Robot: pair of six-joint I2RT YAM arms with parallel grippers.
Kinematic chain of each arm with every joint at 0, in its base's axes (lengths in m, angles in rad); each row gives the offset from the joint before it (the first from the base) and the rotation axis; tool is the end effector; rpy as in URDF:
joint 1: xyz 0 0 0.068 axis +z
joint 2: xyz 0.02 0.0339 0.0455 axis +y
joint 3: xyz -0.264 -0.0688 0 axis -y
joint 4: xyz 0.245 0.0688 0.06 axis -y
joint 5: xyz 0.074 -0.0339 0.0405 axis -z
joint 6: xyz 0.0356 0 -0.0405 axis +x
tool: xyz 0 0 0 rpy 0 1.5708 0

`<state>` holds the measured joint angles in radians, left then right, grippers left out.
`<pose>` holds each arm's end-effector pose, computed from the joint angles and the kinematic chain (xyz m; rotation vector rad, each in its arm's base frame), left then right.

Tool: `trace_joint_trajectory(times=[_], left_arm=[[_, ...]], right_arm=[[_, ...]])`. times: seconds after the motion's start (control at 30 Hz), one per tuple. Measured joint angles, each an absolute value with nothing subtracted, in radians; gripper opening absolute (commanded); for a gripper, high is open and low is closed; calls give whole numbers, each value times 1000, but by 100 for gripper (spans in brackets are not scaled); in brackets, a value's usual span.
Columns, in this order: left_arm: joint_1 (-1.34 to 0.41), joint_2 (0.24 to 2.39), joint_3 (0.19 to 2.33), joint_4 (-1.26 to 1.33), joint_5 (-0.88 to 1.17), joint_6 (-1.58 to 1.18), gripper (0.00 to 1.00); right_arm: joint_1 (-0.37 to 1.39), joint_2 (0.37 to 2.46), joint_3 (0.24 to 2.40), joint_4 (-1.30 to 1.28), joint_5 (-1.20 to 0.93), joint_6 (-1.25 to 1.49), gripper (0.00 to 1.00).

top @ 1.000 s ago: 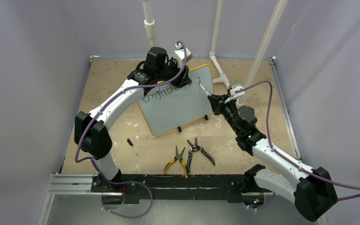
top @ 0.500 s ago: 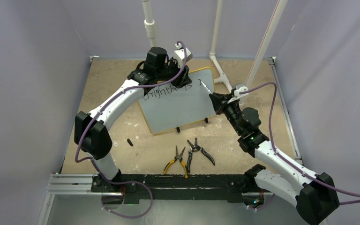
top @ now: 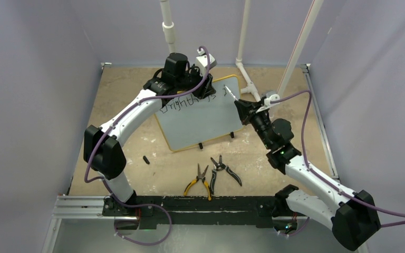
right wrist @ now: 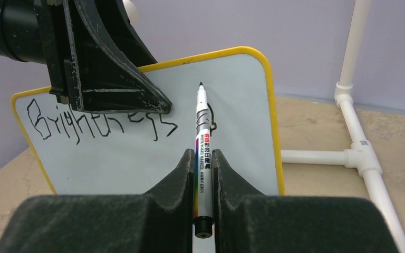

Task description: Write a sentence on the whiteboard

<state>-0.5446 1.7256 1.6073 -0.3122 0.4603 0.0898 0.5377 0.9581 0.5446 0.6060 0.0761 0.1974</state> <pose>0.3402 -0.2245 0.3608 0.9137 1.8153 -0.7492 0.1939 0.1125 0.3069 -0.1733 1.3908 0.5609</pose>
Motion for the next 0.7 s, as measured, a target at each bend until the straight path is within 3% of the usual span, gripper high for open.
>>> trace_joint_trajectory(times=[0.4, 0.7], left_arm=[[-545, 1726, 1606, -308, 458, 89, 0], [-545, 1726, 1606, -308, 420, 84, 0]], right_arm=[[538, 1016, 574, 609, 91, 198, 0], [538, 880, 524, 614, 80, 196, 0]])
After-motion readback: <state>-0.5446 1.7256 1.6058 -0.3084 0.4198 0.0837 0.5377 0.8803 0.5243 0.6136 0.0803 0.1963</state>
